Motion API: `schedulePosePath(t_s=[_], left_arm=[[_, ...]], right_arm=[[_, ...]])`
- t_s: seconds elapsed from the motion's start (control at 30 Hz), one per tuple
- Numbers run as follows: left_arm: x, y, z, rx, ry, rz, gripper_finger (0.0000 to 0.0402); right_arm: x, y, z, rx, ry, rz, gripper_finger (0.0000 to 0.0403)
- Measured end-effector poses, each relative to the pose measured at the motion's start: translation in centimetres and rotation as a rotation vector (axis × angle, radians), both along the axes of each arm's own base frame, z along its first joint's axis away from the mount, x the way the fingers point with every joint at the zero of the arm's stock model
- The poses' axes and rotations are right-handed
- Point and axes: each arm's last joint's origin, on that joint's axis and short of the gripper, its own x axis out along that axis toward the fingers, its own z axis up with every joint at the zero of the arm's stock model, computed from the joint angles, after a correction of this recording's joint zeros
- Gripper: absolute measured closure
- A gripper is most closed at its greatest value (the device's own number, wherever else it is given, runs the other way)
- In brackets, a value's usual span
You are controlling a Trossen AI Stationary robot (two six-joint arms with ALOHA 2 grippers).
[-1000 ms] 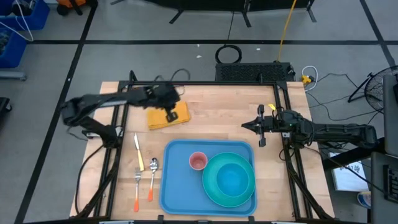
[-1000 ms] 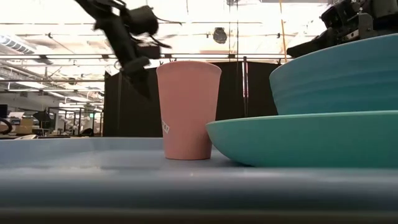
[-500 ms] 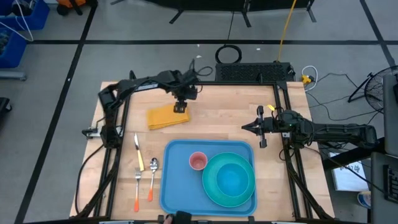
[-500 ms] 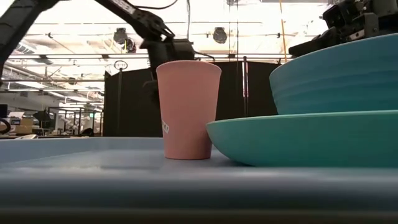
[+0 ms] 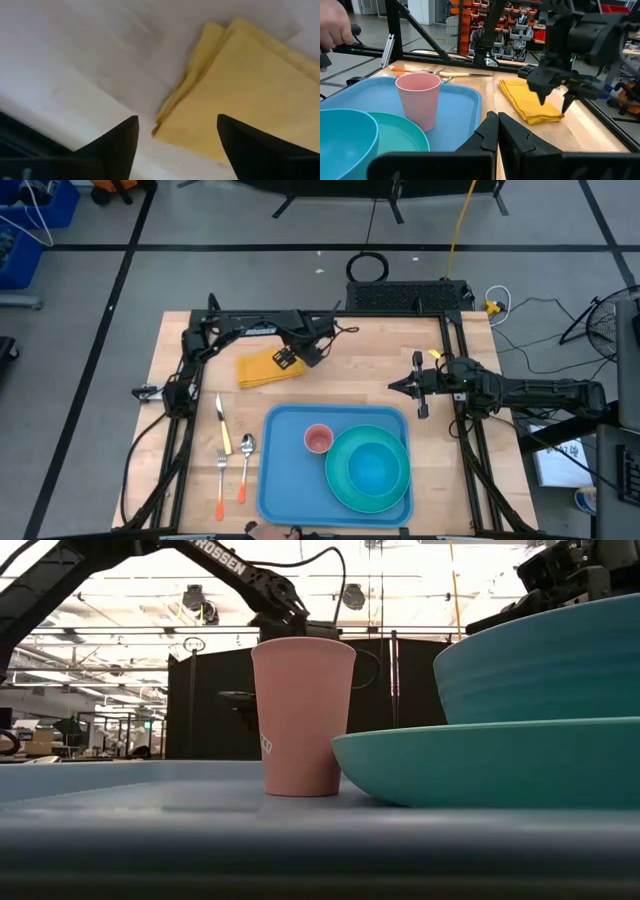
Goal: Set up tray
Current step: Put the yellow napkin on the tray to the left of the pink cup
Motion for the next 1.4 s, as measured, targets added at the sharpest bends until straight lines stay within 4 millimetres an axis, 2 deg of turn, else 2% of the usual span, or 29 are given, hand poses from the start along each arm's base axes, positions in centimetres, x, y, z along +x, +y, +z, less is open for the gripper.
schedulePosePath(t_s=[0.27,0.43,0.6,0.93,1.1,1.3,1.4], left_arm=[[0.1,0.6,0.1,-0.038,-0.042,-0.042,0.0188],[0.5,1.0,-1.8,-0.042,-0.017,-0.037,0.021],[0.8,0.9,-3.9,-0.003,0.057,-0.015,0.0217],[0.8,1.1,-3.8,-0.034,0.036,-0.02,0.0227],[0.7,1.2,-3.8,-0.065,0.017,0.013,0.028],[0.7,1.2,-3.8,-0.12,-0.018,0.04,0.0384],[0.7,1.3,-3.8,-0.127,-0.025,0.044,0.0392]], right_arm=[[0.0,0.1,0.0,0.012,0.004,0.018,0.0403],[0.0,0.1,-0.1,0.021,0.01,0.017,0.0403],[0.0,0.1,-0.2,0.023,0.02,0.017,0.0403],[0.0,0.1,-0.3,0.012,0.027,0.018,0.0403],[0.0,0.1,-0.2,0.012,0.026,0.018,0.0403],[0.0,0.1,-0.2,0.013,0.026,0.017,0.0403],[0.0,0.1,-0.2,0.012,0.025,0.017,0.0403]])
